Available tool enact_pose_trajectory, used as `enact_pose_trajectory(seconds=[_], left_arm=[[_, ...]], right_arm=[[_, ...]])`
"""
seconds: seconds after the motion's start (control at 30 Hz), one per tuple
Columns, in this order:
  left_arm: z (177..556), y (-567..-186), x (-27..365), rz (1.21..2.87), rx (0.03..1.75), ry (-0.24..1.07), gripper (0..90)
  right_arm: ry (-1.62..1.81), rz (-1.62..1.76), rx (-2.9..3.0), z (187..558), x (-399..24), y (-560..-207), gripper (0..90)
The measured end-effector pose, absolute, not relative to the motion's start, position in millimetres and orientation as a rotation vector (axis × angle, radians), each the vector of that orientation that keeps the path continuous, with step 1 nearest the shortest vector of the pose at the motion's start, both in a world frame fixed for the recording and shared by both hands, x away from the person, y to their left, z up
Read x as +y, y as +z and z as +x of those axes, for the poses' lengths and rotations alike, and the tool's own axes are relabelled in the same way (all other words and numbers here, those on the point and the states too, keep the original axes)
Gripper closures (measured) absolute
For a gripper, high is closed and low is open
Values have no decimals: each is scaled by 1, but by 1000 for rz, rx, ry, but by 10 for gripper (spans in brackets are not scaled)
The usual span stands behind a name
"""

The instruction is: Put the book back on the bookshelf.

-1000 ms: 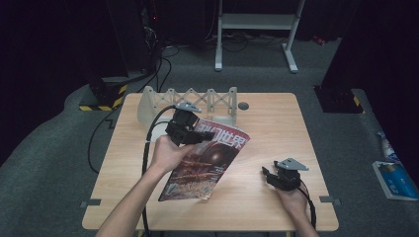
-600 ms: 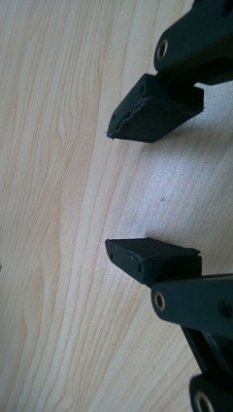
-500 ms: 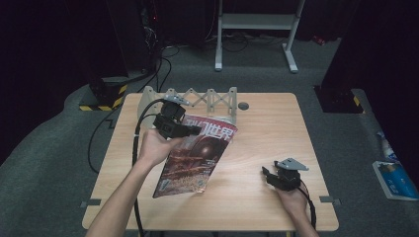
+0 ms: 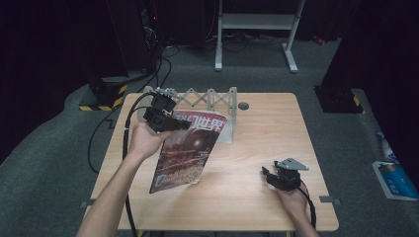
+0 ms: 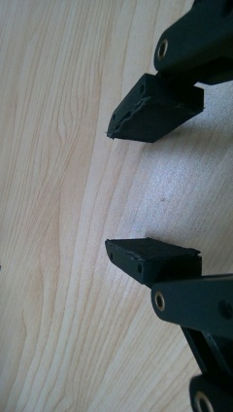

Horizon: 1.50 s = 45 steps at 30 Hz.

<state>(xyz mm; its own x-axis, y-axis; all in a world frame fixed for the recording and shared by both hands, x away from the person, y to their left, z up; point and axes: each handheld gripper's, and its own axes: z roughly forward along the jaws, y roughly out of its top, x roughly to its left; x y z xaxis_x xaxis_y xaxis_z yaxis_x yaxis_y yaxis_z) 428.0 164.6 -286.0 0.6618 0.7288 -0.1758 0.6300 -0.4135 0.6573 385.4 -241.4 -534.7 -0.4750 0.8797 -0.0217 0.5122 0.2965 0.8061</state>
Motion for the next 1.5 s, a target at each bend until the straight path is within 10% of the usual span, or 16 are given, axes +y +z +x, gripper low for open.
enact_pose_trajectory(seconds=[1.5], left_arm=[[468,-274,237,2074,1324,316,832]], right_arm=[[1048,1248,2102,386,-241,-535,401]])
